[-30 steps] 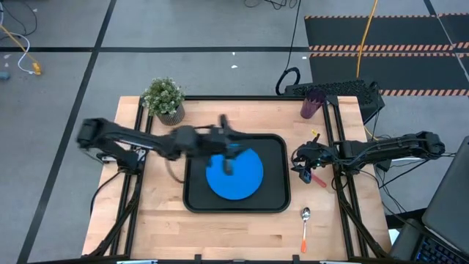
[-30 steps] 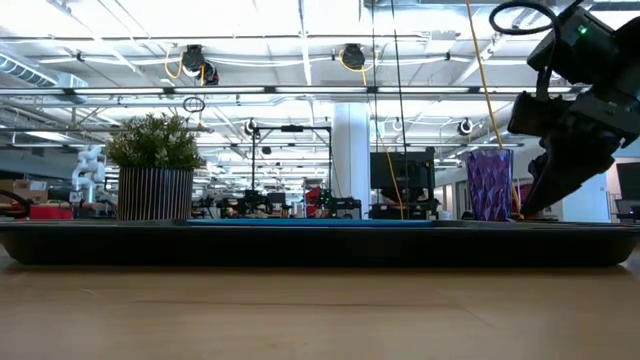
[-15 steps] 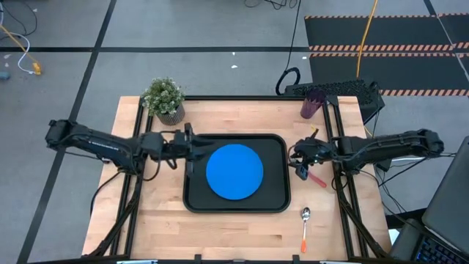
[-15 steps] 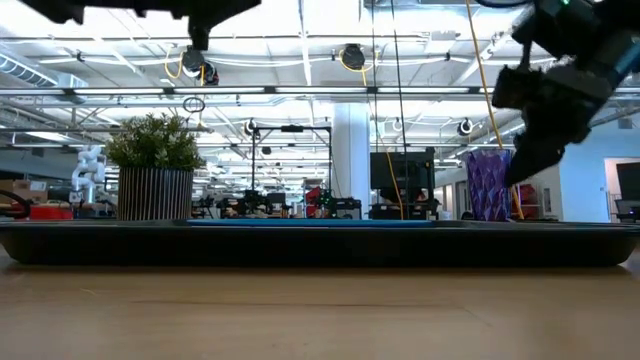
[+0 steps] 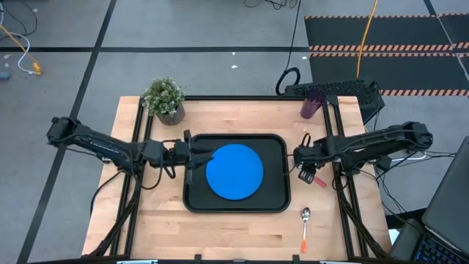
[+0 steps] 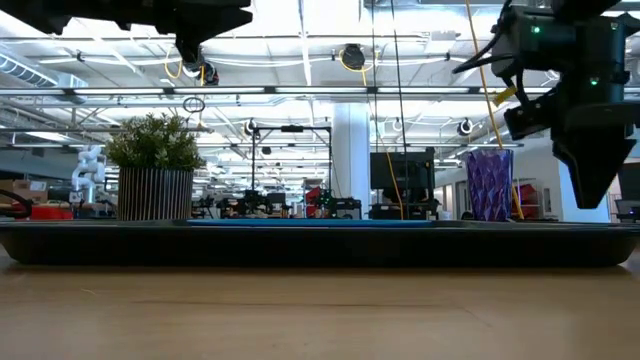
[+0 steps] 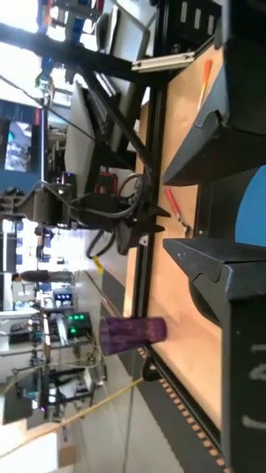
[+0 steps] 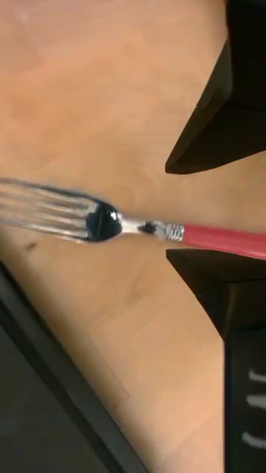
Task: Pick and place plate/cup/fork/spoon on tray
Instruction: Put the pink fork to the right of the black tray
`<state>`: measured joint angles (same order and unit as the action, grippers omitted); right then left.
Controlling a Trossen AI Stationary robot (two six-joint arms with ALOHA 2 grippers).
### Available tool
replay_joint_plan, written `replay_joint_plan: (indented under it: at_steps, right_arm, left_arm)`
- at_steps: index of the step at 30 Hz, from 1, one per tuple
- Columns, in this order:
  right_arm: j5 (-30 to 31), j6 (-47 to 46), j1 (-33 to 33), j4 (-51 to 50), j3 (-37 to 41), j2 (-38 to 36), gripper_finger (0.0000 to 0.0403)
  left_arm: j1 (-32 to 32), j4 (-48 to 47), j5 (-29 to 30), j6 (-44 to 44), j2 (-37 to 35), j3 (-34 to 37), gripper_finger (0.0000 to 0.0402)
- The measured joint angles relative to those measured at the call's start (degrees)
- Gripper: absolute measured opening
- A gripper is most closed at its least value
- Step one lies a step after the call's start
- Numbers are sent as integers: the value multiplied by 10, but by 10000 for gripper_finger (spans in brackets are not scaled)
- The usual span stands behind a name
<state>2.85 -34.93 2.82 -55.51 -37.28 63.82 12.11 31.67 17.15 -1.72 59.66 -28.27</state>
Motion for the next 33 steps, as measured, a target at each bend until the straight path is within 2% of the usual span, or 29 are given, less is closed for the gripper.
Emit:
replay_joint_plan:
  at_steps: [9,20,24,28,33]
  right_arm:
    - [5,-48,64,-7,1,39,166]
    - [19,-85,104,7,2,93,166]
    - [31,-90,114,30,2,119,165]
    - [33,-97,116,33,1,145,148]
    - [35,-101,116,35,0,163,99]
  left_arm:
    - [3,-1,0,26,0,0,126]
    - [-22,-1,2,48,0,0,126]
    - [-24,-3,42,51,0,0,126]
    - [-23,-9,46,60,0,-1,126]
    - [-19,-31,46,56,0,-1,126]
